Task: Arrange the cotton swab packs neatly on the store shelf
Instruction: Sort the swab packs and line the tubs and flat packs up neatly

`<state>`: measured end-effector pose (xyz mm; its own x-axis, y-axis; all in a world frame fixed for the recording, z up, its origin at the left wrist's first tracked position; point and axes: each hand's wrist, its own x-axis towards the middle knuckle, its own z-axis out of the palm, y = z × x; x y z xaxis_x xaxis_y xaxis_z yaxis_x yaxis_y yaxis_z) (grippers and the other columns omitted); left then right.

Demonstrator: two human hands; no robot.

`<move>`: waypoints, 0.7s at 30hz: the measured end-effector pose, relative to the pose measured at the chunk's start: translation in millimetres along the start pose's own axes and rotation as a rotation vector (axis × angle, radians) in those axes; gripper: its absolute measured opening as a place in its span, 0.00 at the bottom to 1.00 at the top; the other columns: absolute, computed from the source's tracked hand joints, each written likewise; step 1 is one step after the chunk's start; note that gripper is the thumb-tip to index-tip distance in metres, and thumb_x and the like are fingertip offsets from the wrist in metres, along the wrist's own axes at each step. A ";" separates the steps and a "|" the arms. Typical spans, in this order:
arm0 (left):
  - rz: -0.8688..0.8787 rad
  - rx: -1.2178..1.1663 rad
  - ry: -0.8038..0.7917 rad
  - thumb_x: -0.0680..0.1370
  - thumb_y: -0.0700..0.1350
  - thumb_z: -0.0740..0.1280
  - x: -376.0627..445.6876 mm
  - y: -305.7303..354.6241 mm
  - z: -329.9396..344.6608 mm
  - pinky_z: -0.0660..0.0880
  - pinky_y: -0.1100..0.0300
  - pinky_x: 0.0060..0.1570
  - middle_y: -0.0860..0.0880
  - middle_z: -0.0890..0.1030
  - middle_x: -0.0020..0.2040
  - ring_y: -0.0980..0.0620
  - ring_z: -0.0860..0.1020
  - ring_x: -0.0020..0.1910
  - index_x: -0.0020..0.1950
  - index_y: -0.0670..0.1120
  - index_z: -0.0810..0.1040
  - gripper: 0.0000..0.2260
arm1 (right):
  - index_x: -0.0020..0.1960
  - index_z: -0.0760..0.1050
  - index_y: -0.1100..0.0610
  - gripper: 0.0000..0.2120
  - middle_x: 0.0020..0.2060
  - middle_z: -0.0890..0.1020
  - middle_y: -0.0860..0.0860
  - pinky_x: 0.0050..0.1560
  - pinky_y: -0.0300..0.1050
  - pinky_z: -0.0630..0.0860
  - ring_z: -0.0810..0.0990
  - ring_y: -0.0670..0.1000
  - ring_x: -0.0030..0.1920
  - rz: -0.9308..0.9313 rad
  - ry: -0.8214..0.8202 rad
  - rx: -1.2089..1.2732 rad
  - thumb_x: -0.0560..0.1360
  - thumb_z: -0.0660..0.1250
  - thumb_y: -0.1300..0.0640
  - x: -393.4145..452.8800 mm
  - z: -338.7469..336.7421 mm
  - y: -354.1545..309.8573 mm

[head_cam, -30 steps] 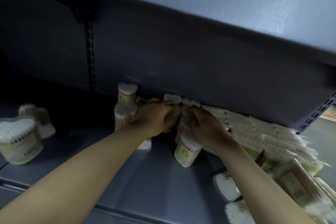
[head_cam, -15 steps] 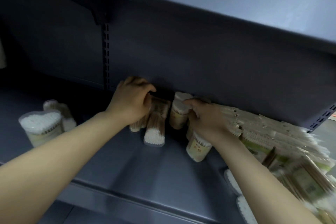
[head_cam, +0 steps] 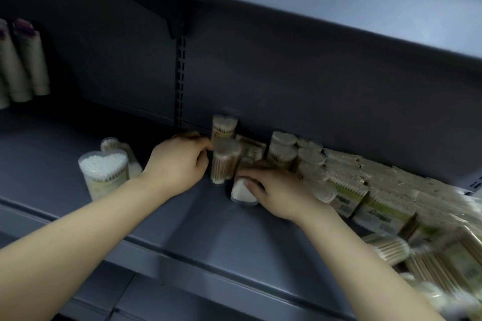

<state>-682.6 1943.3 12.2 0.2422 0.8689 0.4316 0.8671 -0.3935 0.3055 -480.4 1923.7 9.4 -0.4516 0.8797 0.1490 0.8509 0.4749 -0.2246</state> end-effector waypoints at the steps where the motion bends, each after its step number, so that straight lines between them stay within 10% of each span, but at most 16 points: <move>1: -0.006 0.000 -0.004 0.74 0.48 0.54 -1.1 -1.0 1.2 0.69 0.59 0.40 0.48 0.78 0.53 0.45 0.76 0.52 0.57 0.47 0.79 0.18 | 0.65 0.72 0.51 0.15 0.63 0.73 0.48 0.56 0.38 0.66 0.70 0.49 0.62 0.004 -0.002 0.015 0.80 0.56 0.54 0.0 1.2 -1.1; 21: -0.044 -0.053 -0.037 0.76 0.42 0.61 -23.9 -7.3 -0.4 0.73 0.57 0.45 0.50 0.77 0.54 0.49 0.74 0.55 0.58 0.49 0.78 0.12 | 0.56 0.65 0.57 0.18 0.53 0.72 0.55 0.42 0.41 0.62 0.72 0.56 0.54 0.346 0.220 0.144 0.70 0.67 0.57 -11.1 -2.5 -14.3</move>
<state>-695.0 1925.3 0.0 0.2214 0.8957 0.3855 0.8529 -0.3696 0.3687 -486.9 1907.0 13.4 -0.0649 0.9686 0.2400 0.8890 0.1653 -0.4270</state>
